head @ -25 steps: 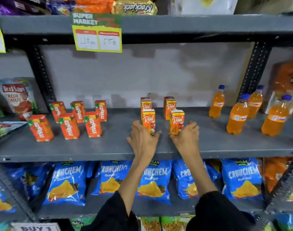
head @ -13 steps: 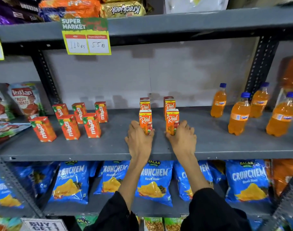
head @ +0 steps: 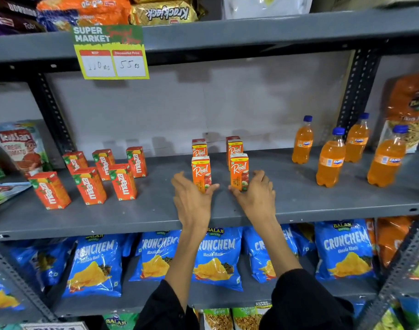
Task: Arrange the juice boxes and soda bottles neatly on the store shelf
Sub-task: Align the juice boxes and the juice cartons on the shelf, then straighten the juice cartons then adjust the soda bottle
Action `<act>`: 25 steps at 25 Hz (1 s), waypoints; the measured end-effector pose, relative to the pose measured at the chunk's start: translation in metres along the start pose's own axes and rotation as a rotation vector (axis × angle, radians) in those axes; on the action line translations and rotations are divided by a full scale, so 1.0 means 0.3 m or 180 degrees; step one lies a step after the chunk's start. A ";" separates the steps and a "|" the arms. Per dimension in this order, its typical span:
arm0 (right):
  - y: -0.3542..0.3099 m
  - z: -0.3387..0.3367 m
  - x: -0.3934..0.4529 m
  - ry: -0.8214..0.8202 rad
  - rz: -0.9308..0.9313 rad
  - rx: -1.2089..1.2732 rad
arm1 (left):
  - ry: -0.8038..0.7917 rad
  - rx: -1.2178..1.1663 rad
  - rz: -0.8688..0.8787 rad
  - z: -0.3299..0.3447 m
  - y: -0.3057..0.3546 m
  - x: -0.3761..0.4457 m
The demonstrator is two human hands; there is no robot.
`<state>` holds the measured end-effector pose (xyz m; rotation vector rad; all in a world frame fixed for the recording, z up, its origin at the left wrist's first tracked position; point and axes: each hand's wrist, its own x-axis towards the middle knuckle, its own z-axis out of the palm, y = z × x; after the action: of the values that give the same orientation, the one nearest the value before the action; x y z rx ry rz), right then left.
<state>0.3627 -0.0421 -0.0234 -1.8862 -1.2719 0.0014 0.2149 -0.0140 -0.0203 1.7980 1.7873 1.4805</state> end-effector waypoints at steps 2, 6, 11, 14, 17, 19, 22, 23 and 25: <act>0.056 -0.052 0.003 0.0146 0.0003 0.0903 | 0.0391 -0.0652 0.0008 0.002 -0.007 -0.015; 0.249 -0.232 0.050 0.1264 -0.0128 0.1369 | 0.1119 -0.1543 0.0751 0.068 0.038 -0.125; 0.532 -0.430 0.181 0.1533 0.0213 0.0903 | -0.0282 -0.2043 0.1097 0.291 0.363 -0.248; 0.623 -0.489 0.249 0.0080 0.0392 0.1414 | -0.1789 -0.1941 0.0562 0.427 0.535 -0.228; 0.663 -0.521 0.309 -0.0890 0.0339 0.1253 | -0.2535 -0.1253 0.0427 0.523 0.603 -0.205; 0.676 -0.525 0.330 -0.1080 0.0249 0.1167 | -0.2559 -0.1034 0.0548 0.560 0.607 -0.195; 0.694 -0.530 0.346 -0.1121 0.0153 0.1174 | -0.2530 -0.1028 0.0557 0.605 0.609 -0.186; 0.698 -0.530 0.351 -0.1143 0.0132 0.1194 | -0.2518 -0.1030 0.0531 0.616 0.609 -0.187; 0.698 -0.529 0.354 -0.1172 0.0119 0.1193 | -0.2472 -0.1034 0.0504 0.630 0.604 -0.191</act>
<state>0.6417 -0.0889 -0.0080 -1.6252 -1.3643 0.5907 0.4824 -0.0156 -0.0054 1.9760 0.9873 0.8437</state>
